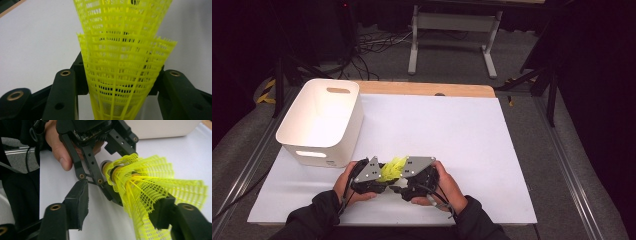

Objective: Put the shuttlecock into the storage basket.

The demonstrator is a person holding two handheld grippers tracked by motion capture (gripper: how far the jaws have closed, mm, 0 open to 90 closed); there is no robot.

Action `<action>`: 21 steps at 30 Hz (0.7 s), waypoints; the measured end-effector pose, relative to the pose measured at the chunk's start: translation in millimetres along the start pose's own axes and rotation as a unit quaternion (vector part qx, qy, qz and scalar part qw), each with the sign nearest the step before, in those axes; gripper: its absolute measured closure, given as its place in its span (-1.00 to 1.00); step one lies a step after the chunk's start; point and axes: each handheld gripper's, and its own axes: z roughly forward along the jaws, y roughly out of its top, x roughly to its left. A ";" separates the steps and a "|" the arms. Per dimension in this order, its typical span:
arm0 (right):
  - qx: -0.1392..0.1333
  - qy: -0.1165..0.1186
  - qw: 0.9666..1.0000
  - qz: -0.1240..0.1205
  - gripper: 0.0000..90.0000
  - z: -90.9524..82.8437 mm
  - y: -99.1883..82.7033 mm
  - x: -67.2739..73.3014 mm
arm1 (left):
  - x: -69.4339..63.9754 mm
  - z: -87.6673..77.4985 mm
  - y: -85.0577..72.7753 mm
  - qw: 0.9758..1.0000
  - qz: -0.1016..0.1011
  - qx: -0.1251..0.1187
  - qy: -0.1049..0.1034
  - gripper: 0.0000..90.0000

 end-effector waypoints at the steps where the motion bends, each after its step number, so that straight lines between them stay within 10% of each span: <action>1: -0.002 -0.002 1.000 0.001 -0.13 -1.9 0.1 -0.4 | 0.3 -0.5 0.1 1.000 0.002 -0.001 0.003 0.15; 21: -0.032 -0.052 0.998 -0.001 -0.35 -34.2 -1.5 -4.1 | -0.5 -6.4 -0.6 1.000 0.003 -0.015 0.008 0.17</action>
